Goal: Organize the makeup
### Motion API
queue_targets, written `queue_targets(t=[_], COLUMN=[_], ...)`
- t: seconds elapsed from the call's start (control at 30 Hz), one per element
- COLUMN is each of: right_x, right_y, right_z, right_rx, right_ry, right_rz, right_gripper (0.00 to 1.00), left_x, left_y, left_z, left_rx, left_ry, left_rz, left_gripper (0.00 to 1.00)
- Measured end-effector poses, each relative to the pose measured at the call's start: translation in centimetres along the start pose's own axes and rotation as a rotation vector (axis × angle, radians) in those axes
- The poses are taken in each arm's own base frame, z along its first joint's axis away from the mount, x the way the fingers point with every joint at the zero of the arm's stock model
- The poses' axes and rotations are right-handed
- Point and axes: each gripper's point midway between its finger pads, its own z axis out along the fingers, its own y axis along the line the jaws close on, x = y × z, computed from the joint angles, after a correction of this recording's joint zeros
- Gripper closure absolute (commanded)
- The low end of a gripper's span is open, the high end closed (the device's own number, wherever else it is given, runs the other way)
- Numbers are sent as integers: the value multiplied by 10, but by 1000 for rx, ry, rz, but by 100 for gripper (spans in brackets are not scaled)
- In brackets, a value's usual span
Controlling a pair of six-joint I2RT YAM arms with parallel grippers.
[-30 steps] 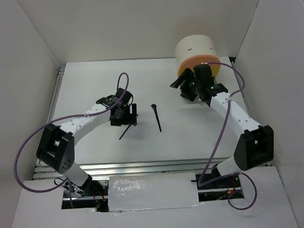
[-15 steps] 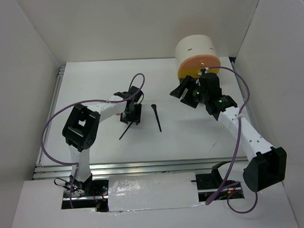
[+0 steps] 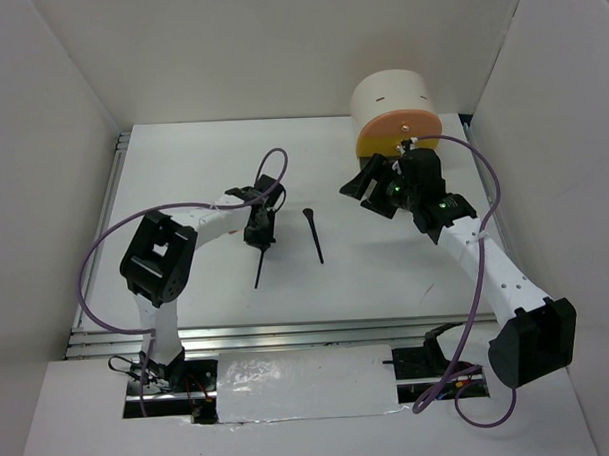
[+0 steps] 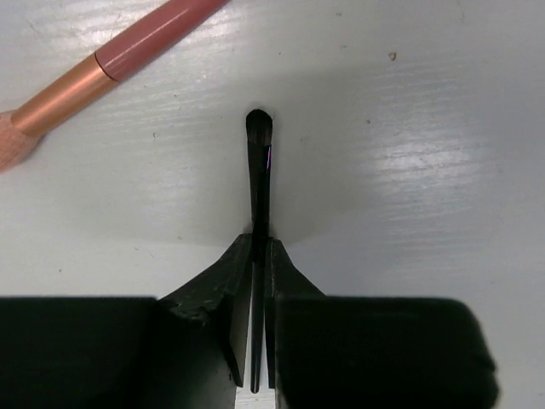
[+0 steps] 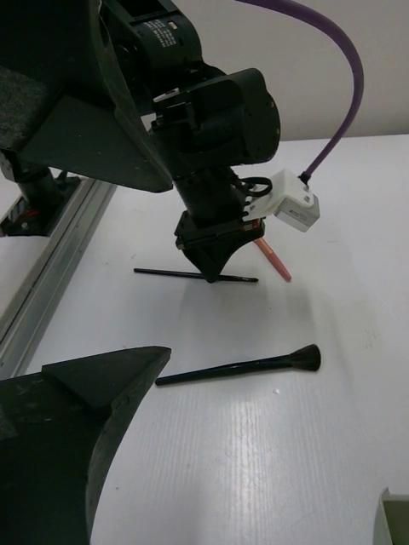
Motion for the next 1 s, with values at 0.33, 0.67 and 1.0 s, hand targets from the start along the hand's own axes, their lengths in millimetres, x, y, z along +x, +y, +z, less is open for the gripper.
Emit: queue_targets(t=[0.33,0.67,1.0], right_x=[19,73,122], right_y=[2,12,74], right_z=[8,14,-2], right_rx=[-99,-379,-647], right_ry=[53,195,318], right_rz=[-9,-39,-137], right_gripper=[19,20,25], left_x=[20,-32,-60], left_y=[-14,-65,-102], left_z=[-28,-134,-205], left_rx=[93,405,668], left_ry=[48,-124,-211], left_rz=[-22,-84,-207], left_gripper=[100,100,100])
